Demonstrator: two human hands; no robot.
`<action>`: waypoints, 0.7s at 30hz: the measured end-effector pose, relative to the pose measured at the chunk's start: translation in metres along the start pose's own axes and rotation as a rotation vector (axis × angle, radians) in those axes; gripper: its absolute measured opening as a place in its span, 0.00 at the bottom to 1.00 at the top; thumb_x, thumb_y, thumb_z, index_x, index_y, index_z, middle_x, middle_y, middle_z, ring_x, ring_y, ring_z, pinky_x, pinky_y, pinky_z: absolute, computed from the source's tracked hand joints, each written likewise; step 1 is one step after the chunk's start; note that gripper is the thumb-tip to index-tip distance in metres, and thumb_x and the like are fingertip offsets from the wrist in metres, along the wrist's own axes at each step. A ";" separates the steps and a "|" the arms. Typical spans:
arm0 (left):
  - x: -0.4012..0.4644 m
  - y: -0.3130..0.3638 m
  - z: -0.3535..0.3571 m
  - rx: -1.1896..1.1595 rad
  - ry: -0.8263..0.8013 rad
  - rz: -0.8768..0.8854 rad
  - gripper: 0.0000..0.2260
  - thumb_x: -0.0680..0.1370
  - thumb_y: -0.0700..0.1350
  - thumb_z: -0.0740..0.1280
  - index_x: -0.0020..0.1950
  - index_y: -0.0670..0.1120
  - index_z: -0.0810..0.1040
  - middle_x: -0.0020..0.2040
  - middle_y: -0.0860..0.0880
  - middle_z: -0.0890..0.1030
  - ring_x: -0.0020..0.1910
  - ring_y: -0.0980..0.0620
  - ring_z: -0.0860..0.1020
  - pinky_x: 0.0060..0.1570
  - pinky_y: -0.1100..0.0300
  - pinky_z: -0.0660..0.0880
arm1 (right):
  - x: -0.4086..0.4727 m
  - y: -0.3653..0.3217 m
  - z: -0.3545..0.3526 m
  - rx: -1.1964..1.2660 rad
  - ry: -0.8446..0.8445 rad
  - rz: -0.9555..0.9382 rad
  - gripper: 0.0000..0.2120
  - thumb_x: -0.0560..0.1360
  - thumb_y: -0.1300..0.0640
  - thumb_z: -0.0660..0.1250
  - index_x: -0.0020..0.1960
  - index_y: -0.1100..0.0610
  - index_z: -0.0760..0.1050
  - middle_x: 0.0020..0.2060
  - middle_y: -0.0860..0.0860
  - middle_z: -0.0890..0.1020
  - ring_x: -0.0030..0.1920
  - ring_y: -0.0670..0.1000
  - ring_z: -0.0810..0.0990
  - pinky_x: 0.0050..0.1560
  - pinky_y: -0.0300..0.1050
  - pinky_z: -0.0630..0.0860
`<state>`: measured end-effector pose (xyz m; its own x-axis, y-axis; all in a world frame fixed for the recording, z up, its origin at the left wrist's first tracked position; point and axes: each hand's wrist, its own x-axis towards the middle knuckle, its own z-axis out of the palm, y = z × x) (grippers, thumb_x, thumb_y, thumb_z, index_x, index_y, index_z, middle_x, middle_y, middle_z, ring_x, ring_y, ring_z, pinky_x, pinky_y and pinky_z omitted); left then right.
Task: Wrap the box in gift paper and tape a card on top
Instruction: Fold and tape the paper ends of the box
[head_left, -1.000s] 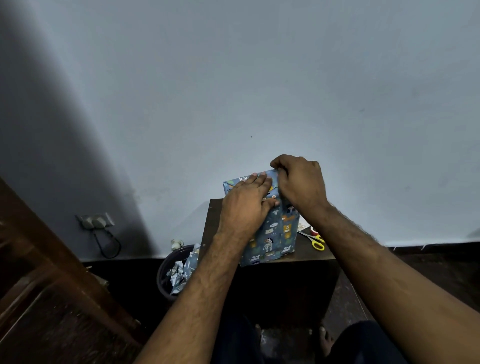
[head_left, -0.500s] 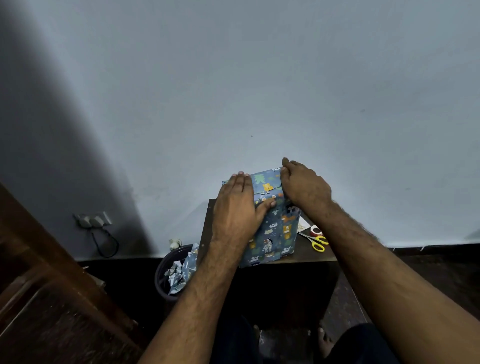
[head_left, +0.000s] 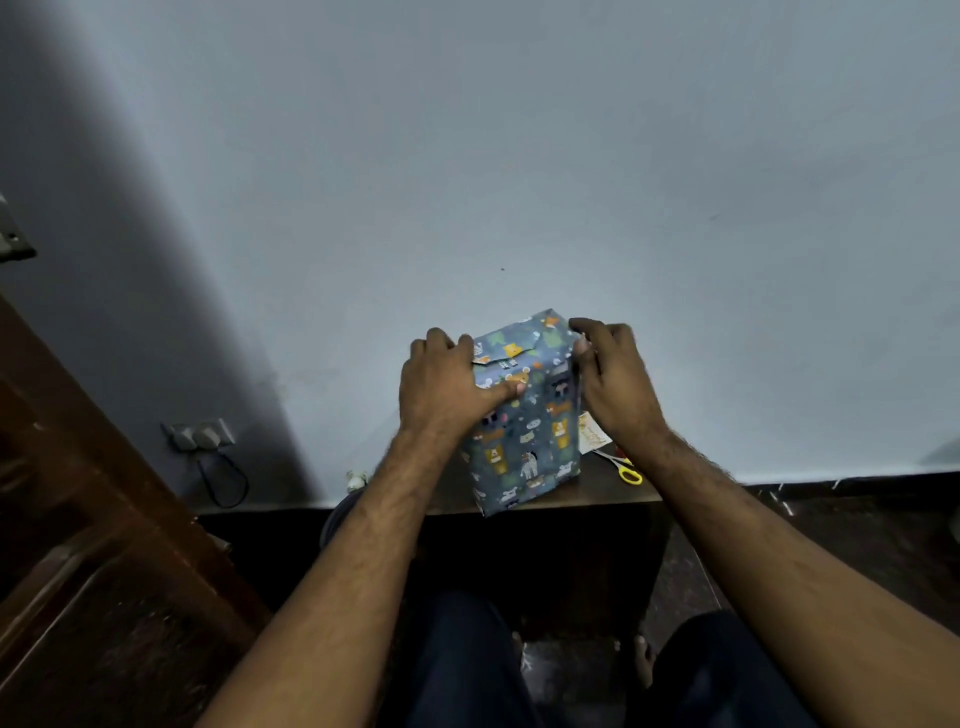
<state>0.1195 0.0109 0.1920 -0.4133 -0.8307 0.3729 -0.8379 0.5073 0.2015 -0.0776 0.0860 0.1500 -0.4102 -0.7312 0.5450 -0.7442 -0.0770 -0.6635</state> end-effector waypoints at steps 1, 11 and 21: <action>-0.004 -0.003 0.001 -0.039 0.028 -0.062 0.38 0.69 0.74 0.68 0.67 0.47 0.76 0.59 0.43 0.73 0.60 0.41 0.71 0.55 0.49 0.73 | -0.004 0.003 0.001 0.033 -0.071 0.010 0.20 0.85 0.54 0.57 0.77 0.52 0.65 0.65 0.56 0.71 0.59 0.56 0.79 0.59 0.51 0.77; -0.030 0.014 0.002 -0.501 0.032 -0.230 0.30 0.75 0.60 0.72 0.75 0.51 0.72 0.62 0.45 0.66 0.68 0.44 0.62 0.60 0.57 0.68 | -0.017 -0.030 0.048 0.371 -0.544 0.126 0.22 0.86 0.48 0.54 0.80 0.45 0.60 0.73 0.48 0.74 0.72 0.49 0.73 0.73 0.48 0.69; -0.031 -0.002 0.020 -0.423 0.105 -0.178 0.31 0.77 0.62 0.70 0.77 0.54 0.68 0.77 0.44 0.60 0.76 0.44 0.57 0.72 0.44 0.66 | -0.025 -0.025 0.051 0.293 -0.464 0.163 0.18 0.86 0.52 0.56 0.75 0.51 0.69 0.64 0.47 0.80 0.62 0.45 0.78 0.65 0.46 0.71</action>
<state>0.1271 0.0310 0.1619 -0.2196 -0.8967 0.3842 -0.6645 0.4259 0.6140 -0.0217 0.0711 0.1270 -0.1836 -0.9654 0.1852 -0.4861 -0.0746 -0.8707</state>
